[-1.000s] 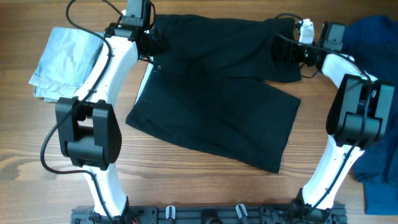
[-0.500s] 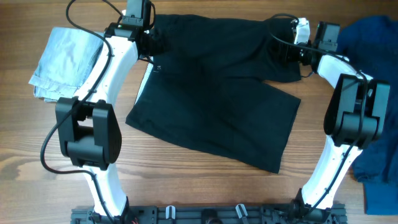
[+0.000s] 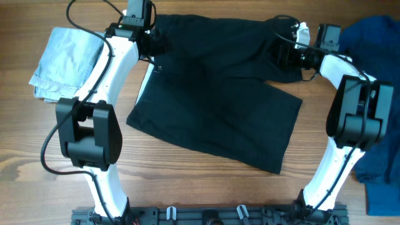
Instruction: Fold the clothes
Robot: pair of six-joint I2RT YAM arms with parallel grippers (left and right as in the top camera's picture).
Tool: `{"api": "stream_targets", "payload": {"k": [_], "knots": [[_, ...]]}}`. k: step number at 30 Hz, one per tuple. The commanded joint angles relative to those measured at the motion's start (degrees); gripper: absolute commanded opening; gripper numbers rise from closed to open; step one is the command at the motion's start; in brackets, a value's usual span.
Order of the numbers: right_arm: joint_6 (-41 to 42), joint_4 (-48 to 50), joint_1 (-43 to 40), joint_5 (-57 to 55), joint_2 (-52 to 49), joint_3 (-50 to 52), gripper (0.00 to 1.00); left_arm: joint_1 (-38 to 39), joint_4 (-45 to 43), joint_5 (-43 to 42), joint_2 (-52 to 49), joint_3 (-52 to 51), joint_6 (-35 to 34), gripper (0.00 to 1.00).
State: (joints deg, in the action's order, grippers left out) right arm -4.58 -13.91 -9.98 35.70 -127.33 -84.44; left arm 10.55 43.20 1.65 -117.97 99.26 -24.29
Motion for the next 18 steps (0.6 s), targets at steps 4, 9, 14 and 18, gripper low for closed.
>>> {"api": "stream_targets", "payload": {"k": [4,9,14,18], "knots": [[-4.9,-6.1,-0.2,-8.2,5.3,-0.1,0.69,0.1,-0.2,-0.3,0.0,-0.2,-0.5,1.0],[-9.2,-10.6,0.9,-11.2,5.2,0.0,0.66,0.1,-0.2,-0.3,0.0,-0.2,-0.5,1.0],[-10.4,-11.2,2.3,-13.9,4.0,0.1,0.65,0.1,-0.2,-0.3,0.0,-0.2,-0.5,1.0],[-10.5,-11.3,4.1,-13.9,4.0,0.2,0.62,0.1,-0.2,-0.3,0.0,-0.2,-0.5,1.0]]}}
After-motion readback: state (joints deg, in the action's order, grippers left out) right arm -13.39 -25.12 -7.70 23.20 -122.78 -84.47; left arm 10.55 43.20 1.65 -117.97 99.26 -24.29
